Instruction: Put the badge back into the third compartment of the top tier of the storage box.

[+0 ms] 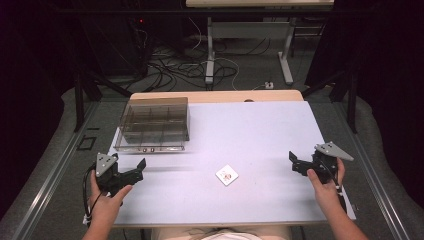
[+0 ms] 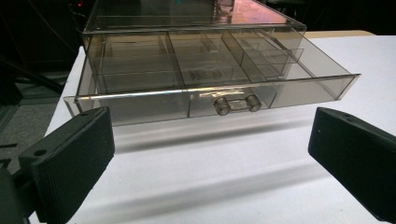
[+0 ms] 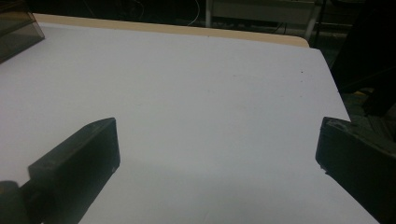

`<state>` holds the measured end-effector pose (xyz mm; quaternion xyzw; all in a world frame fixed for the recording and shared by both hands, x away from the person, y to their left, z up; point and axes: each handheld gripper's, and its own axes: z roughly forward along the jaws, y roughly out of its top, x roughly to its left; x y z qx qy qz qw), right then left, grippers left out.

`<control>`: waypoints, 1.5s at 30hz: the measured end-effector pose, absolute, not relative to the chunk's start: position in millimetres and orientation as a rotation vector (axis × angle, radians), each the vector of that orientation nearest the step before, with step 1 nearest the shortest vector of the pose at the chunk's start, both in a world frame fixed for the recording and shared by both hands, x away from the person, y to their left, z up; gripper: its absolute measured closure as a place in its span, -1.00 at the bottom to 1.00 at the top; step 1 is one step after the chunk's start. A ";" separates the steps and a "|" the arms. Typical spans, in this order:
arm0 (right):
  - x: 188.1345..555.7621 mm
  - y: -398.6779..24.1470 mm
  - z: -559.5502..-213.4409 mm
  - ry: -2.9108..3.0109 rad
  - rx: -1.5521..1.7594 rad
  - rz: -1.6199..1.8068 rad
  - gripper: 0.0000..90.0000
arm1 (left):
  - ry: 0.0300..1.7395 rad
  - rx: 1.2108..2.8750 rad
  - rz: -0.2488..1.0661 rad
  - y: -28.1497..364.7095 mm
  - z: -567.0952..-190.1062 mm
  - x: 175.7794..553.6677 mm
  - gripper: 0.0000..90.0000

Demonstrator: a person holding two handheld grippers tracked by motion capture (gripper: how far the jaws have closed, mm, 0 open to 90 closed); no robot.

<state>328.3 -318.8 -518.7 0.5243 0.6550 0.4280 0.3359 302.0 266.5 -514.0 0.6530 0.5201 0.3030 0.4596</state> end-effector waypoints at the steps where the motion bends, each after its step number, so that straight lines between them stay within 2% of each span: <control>1: 328.3 -318.7 -518.5 1.708 1.366 1.120 -1.00 | 1.279 1.609 0.745 266.1 -514.2 301.9 -0.99; 22: 329.2 -314.8 -518.4 1.739 1.369 1.115 -1.00 | 1.256 1.725 0.748 252.2 -519.4 299.8 -0.99; 45: 332.8 -309.9 -520.9 1.789 1.357 1.144 -1.00 | 1.229 1.785 0.672 233.7 -526.3 296.9 -0.93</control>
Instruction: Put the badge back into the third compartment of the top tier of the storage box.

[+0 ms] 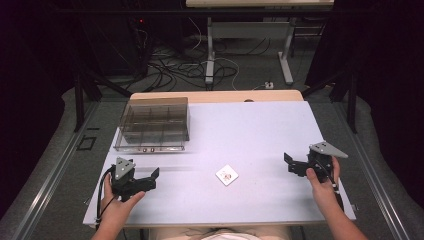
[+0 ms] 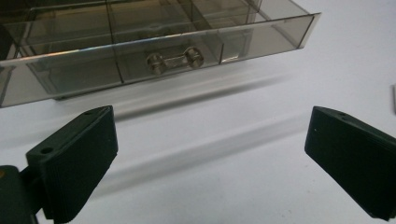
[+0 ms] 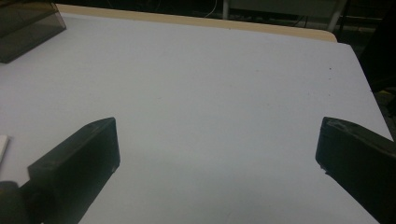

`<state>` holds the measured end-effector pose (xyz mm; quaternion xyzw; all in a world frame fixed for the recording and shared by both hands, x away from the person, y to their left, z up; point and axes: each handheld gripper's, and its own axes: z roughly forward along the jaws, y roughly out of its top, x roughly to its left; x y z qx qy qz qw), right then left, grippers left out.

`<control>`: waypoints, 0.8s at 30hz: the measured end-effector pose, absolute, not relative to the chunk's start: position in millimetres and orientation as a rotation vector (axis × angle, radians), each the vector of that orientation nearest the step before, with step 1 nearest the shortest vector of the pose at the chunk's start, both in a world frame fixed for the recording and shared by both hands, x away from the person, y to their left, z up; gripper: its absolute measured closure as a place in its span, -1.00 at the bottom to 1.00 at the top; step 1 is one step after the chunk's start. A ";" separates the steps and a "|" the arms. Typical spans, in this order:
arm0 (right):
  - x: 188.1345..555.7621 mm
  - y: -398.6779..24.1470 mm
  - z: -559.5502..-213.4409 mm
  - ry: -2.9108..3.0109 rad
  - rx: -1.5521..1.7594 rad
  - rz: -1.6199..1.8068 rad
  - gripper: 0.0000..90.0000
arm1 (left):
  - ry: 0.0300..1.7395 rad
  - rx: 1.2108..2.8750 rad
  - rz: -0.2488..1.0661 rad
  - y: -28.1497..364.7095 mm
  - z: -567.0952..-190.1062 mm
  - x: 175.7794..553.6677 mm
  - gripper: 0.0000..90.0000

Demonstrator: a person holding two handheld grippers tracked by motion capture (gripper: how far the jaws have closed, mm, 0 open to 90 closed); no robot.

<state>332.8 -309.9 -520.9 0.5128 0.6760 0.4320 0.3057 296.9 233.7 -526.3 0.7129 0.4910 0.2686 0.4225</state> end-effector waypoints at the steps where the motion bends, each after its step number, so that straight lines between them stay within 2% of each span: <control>1: 332.9 -309.9 -521.1 1.793 1.353 1.140 -1.00 | 1.222 1.788 0.675 232.5 -526.0 296.9 -0.93; 24: 333.7 -307.5 -525.1 1.800 1.362 1.145 -1.00 | 1.118 1.895 0.644 195.6 -514.6 302.2 -0.91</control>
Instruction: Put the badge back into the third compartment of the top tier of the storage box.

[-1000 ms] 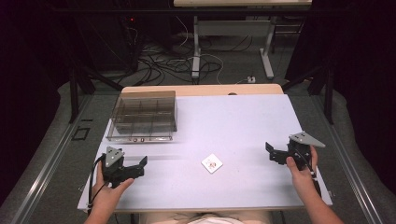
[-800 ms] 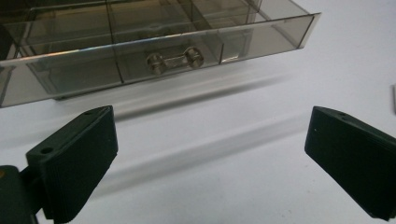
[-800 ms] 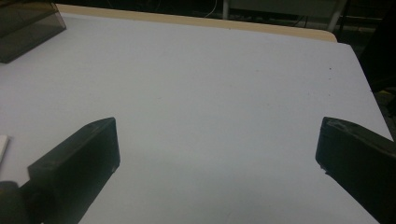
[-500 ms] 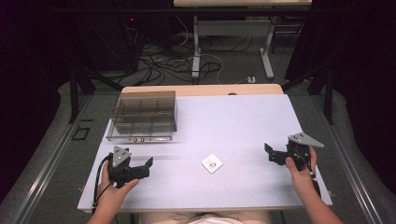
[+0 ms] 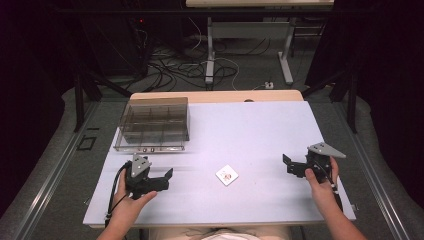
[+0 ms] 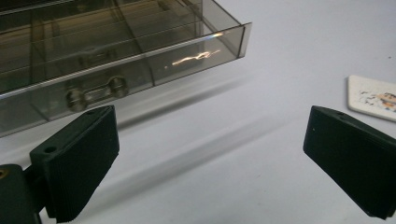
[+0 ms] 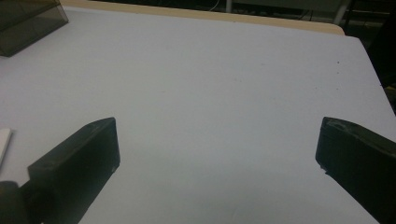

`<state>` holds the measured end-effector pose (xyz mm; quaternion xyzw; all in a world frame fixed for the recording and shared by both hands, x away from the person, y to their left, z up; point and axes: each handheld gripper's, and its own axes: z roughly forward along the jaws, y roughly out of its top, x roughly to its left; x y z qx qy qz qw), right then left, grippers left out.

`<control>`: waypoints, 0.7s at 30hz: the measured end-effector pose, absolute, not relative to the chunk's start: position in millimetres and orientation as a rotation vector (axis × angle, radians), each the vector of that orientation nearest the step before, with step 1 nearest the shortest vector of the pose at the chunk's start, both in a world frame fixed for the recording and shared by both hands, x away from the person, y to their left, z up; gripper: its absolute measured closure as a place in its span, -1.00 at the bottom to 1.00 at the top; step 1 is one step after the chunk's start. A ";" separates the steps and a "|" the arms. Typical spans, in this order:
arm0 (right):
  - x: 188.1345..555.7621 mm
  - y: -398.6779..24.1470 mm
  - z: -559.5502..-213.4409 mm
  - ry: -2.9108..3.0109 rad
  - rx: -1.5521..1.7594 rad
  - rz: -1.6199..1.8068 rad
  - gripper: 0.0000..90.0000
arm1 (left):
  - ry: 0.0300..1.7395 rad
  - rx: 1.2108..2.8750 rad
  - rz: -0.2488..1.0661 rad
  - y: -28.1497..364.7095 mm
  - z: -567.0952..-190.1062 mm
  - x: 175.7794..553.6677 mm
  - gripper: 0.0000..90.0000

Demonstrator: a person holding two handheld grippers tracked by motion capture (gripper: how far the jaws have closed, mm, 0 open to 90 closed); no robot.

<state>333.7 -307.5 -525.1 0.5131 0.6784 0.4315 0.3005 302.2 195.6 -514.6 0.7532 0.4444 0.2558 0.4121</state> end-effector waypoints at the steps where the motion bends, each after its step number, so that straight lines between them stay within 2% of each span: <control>1: 333.5 -307.5 -524.8 1.800 1.359 1.146 -1.00 | 1.114 1.891 0.639 193.1 -514.0 303.1 -0.91; 5: 333.2 -309.0 -524.5 1.809 1.357 1.147 -1.00 | 1.095 1.875 0.599 180.2 -510.5 306.7 -0.90; 21: 333.9 -308.6 -525.5 1.821 1.358 1.152 -1.00 | 0.990 1.908 0.569 142.8 -501.2 312.9 -0.90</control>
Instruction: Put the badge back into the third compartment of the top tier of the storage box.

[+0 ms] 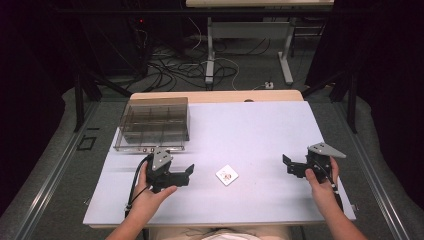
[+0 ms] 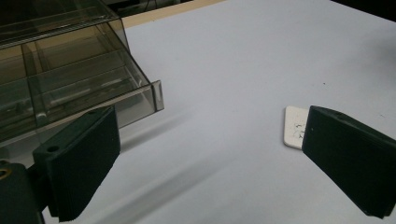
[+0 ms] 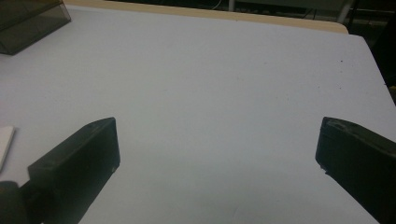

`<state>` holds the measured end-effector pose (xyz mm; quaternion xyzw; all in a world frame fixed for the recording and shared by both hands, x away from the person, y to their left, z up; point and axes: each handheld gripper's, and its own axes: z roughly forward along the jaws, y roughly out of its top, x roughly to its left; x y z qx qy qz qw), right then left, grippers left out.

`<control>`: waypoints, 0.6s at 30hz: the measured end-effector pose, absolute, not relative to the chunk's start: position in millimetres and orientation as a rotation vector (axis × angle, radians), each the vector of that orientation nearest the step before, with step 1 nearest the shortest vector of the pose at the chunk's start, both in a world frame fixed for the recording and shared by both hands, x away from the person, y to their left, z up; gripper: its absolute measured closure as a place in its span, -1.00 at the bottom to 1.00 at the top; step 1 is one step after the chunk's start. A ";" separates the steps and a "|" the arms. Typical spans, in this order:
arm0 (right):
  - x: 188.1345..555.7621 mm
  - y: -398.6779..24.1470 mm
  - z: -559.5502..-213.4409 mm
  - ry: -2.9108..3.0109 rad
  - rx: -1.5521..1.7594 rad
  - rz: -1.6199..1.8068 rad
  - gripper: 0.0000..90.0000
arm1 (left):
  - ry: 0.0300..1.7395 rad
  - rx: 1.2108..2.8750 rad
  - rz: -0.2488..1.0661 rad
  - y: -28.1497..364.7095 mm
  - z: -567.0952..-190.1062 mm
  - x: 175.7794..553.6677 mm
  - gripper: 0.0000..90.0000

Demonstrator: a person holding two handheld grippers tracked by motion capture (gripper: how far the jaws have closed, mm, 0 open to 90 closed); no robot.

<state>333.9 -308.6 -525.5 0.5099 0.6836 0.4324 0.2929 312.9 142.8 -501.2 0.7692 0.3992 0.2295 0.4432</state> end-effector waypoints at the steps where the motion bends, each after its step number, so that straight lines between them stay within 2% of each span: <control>1: 334.0 -308.5 -525.5 1.819 1.358 1.151 -1.00 | 0.986 1.910 0.562 140.9 -501.5 313.2 -0.90; 18: 333.9 -308.6 -525.5 1.825 1.357 1.155 -1.00 | 0.922 1.946 0.552 109.3 -502.8 319.4 -0.89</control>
